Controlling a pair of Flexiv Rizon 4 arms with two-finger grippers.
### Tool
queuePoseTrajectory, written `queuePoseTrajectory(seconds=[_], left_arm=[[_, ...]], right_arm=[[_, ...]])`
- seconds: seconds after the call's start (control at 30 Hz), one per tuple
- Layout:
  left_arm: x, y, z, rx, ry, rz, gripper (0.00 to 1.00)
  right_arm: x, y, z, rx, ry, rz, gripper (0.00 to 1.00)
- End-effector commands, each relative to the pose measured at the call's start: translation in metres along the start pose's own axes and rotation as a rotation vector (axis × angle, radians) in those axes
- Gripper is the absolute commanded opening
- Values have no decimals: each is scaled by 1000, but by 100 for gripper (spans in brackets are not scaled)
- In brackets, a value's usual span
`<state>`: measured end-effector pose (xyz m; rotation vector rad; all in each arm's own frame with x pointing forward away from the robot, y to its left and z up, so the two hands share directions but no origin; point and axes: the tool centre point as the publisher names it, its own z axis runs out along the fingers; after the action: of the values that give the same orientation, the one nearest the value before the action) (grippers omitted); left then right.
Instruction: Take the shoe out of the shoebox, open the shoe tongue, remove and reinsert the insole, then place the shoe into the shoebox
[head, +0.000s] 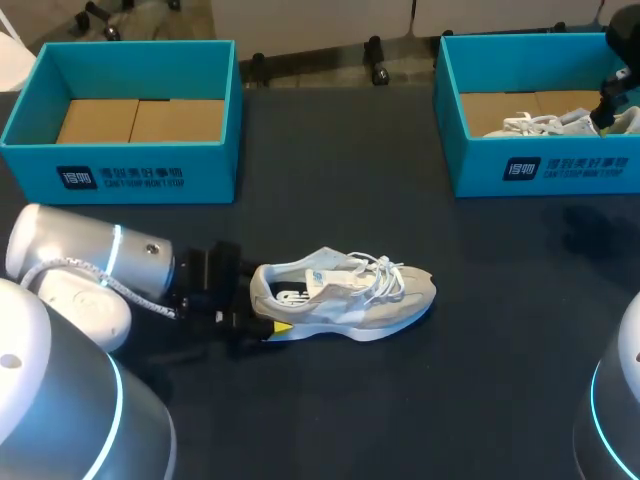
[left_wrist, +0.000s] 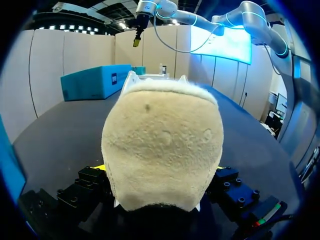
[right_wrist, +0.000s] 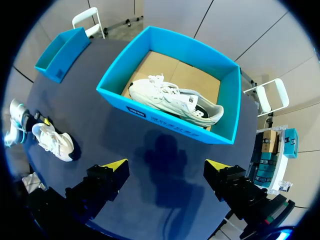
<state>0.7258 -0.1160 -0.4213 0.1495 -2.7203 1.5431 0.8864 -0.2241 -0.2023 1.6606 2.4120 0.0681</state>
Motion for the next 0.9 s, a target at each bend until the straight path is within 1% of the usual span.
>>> queuePoseTrajectory(seconds=[0.03,0.07,0.1,0.13,0.17,0.27,0.3,0.33,0.37,0.43,0.9], left_arm=[[-3,1,3,-15,14,2,92],[-3,1,3,-17,17,4,85],[-3,1,3,-19,19,5,76],[-3,1,3,-19,20,6,62],[-3,1,4,-21,25,10,45],[-3,1,4,-27,30,17,24],[-3,1,4,-29,33,20,13],[-3,1,4,-35,36,24,7],[-4,1,4,-39,38,27,4],[-5,2,4,-44,37,31,0],[-13,6,2,-54,48,25,0]], right_arm=[[0,0,0,0,-2,0,100],[0,0,0,0,-2,0,100],[0,0,0,0,-2,0,100],[0,0,0,0,-2,0,100],[0,0,0,0,-2,0,100],[0,0,0,0,-2,0,100],[0,0,0,0,-2,0,100],[0,0,0,0,-2,0,100],[0,0,0,0,-2,0,100],[0,0,0,0,-2,0,100],[0,0,0,0,-2,0,100]])
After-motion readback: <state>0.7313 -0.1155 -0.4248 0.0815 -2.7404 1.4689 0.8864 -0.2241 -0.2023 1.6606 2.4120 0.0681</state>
